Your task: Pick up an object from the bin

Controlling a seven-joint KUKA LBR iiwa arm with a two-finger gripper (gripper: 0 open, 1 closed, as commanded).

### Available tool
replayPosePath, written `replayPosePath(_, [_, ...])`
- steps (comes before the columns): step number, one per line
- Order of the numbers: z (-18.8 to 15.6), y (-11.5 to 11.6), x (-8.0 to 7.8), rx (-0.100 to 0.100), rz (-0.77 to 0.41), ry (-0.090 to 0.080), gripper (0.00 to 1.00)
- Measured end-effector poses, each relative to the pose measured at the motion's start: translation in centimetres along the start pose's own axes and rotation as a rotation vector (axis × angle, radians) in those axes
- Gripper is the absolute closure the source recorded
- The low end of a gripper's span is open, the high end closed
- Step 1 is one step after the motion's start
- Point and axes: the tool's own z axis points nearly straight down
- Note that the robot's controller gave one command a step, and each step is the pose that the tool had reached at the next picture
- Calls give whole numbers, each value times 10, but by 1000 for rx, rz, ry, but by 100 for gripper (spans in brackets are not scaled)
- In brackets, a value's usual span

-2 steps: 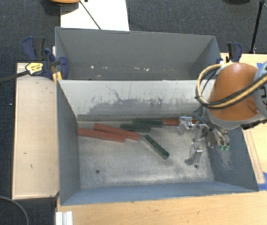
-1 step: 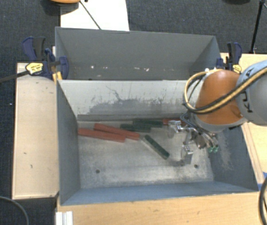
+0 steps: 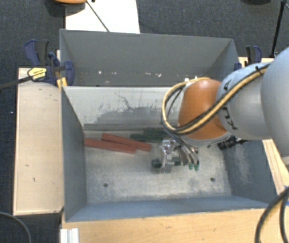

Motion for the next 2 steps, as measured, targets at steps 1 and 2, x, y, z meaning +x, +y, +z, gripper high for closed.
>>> replayPosePath(1, [0, 0, 0, 0, -1, 0, 100])
replayPosePath(2, [-180, -8, -5, 0, 17, -11, 100])
